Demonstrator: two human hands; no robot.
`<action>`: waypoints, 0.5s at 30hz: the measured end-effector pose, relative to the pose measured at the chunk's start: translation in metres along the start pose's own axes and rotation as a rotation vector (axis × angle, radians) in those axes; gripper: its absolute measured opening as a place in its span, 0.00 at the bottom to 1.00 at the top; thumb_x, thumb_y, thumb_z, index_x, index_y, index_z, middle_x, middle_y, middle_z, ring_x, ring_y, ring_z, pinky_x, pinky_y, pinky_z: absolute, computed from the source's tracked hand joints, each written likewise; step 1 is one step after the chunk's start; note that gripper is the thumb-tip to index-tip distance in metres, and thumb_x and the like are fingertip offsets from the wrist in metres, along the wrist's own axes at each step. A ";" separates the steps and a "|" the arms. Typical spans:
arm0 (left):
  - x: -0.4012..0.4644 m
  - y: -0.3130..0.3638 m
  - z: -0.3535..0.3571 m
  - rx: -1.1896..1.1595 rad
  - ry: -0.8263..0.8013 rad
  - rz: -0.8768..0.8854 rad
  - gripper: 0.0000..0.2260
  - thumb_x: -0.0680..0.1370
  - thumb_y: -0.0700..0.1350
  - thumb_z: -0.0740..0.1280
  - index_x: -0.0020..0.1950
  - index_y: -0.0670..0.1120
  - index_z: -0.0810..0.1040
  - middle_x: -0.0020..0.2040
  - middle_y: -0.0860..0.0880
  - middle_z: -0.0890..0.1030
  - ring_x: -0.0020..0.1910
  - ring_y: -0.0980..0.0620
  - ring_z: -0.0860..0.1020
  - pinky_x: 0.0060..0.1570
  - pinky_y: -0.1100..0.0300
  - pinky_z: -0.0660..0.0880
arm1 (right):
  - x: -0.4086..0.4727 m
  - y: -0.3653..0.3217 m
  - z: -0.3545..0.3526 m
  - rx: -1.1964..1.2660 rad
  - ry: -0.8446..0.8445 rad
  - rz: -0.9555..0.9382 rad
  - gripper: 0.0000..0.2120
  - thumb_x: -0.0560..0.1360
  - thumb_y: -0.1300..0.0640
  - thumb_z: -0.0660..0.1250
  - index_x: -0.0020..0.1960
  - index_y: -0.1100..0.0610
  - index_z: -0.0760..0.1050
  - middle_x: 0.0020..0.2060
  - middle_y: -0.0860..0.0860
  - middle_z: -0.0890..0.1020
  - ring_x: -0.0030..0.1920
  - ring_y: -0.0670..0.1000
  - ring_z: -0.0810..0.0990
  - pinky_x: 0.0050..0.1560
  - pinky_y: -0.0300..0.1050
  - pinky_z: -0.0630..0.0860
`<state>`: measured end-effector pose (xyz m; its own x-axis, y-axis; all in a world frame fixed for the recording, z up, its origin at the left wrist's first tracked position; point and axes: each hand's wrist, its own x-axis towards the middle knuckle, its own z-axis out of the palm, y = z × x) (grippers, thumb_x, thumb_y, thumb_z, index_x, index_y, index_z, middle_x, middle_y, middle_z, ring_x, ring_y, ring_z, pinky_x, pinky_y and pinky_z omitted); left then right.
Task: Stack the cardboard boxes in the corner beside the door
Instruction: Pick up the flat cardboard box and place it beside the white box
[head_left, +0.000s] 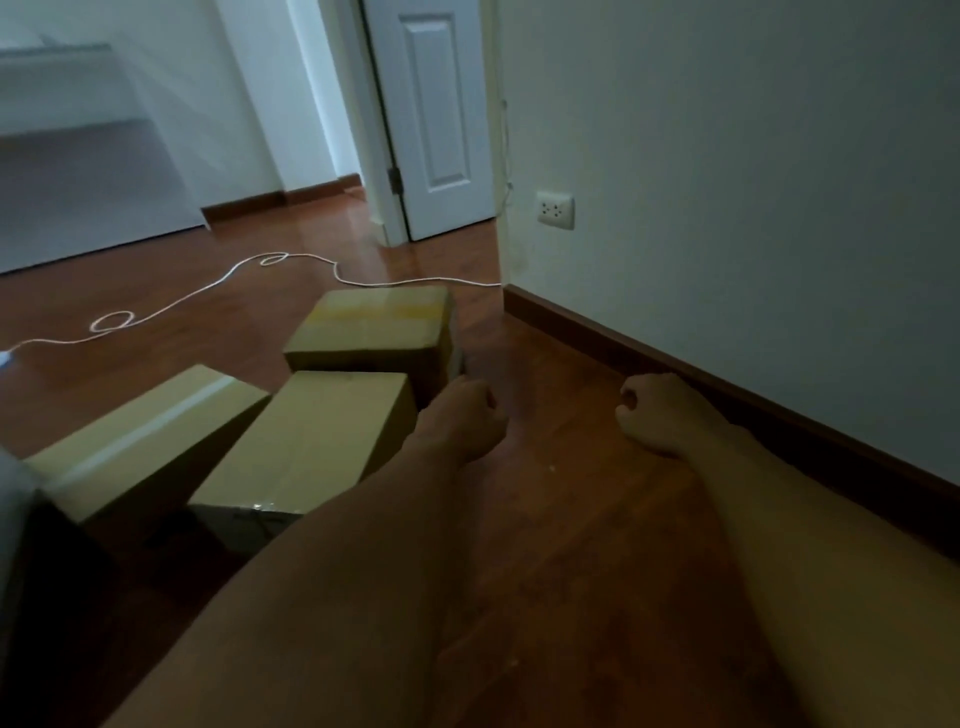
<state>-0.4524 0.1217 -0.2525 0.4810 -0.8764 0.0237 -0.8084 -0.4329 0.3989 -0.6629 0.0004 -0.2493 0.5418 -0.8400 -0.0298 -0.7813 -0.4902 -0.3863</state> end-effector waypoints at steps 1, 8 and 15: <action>-0.002 -0.011 -0.004 0.012 -0.031 -0.007 0.13 0.72 0.53 0.66 0.48 0.46 0.83 0.51 0.46 0.82 0.50 0.46 0.81 0.51 0.49 0.79 | 0.004 -0.014 0.006 -0.007 -0.008 -0.016 0.18 0.79 0.52 0.62 0.66 0.57 0.75 0.62 0.58 0.78 0.57 0.58 0.79 0.57 0.53 0.77; -0.012 -0.099 -0.057 -0.013 0.095 -0.186 0.15 0.77 0.47 0.68 0.61 0.42 0.80 0.61 0.44 0.78 0.62 0.44 0.76 0.59 0.49 0.75 | 0.025 -0.103 0.041 0.004 -0.016 -0.172 0.17 0.77 0.50 0.64 0.61 0.57 0.77 0.59 0.59 0.80 0.57 0.59 0.79 0.58 0.55 0.78; -0.024 -0.192 -0.065 0.044 0.166 -0.399 0.27 0.76 0.60 0.67 0.69 0.45 0.72 0.73 0.42 0.67 0.68 0.40 0.70 0.63 0.41 0.72 | 0.043 -0.154 0.099 0.072 -0.136 -0.241 0.19 0.78 0.52 0.64 0.66 0.58 0.75 0.65 0.61 0.78 0.62 0.61 0.77 0.61 0.52 0.76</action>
<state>-0.2863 0.2395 -0.2705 0.8038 -0.5944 0.0242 -0.5601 -0.7425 0.3674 -0.4890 0.0630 -0.2828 0.7500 -0.6596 -0.0505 -0.6031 -0.6504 -0.4617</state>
